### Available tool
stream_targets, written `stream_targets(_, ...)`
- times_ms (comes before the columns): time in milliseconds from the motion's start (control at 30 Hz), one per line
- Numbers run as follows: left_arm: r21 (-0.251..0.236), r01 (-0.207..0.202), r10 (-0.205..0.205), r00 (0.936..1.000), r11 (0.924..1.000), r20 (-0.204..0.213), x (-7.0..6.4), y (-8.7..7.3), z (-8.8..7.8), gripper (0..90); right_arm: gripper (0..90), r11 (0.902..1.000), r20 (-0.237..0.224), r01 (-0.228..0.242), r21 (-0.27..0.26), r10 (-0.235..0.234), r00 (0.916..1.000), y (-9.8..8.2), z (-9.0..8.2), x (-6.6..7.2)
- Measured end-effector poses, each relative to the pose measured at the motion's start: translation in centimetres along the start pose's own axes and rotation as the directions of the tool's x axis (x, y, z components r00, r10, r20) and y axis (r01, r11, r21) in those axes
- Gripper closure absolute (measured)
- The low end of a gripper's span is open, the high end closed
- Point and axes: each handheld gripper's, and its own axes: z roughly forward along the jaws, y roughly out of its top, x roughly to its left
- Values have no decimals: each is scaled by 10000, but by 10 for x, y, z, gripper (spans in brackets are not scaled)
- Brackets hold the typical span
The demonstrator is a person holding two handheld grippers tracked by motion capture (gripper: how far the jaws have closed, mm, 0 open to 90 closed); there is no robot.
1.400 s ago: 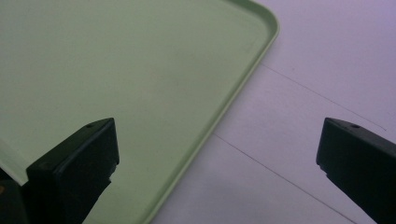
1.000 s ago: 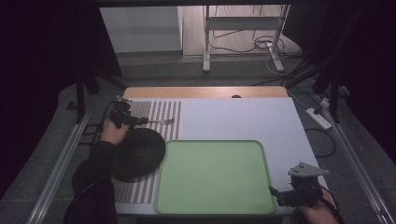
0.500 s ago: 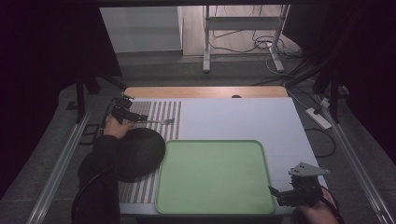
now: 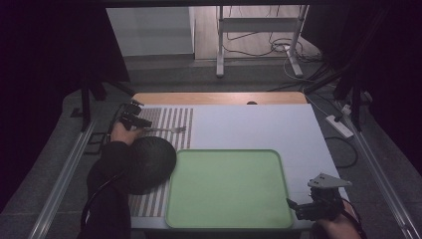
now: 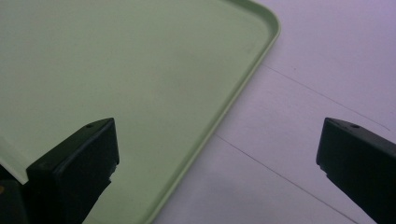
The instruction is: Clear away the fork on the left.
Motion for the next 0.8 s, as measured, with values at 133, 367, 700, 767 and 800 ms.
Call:
stream_targets(133, 40, 138, -136, 9987, 9999, -483, 5, -3, 5, 888, 0, 10000, -37, 39, 18, -39, 10000, 0, 0, 0)
stream_targets(367, 757, 203, -192, 9997, 9969, -159, 6, -8, 3, 889, 0, 10000, -46, 27, 13, -27, 10000, 0, 0, 0)
stream_targets(700, 1667, -540, 411, 9959, 9845, 803, 0, -17, -8, 889, 0, 9998, -14, 155, 108, -155, 9999, 1, 1, 1)
stream_targets(767, 1724, -551, 385, 9944, 9835, 983, 0, -18, -8, 889, 0, 9998, -7, 171, 130, -171, 9999, 1, 1, 1)
stream_targets(800, 1724, -551, 385, 9944, 9835, 983, 0, -18, -8, 889, 0, 9998, -7, 171, 130, -171, 9999, 1, 1, 1)
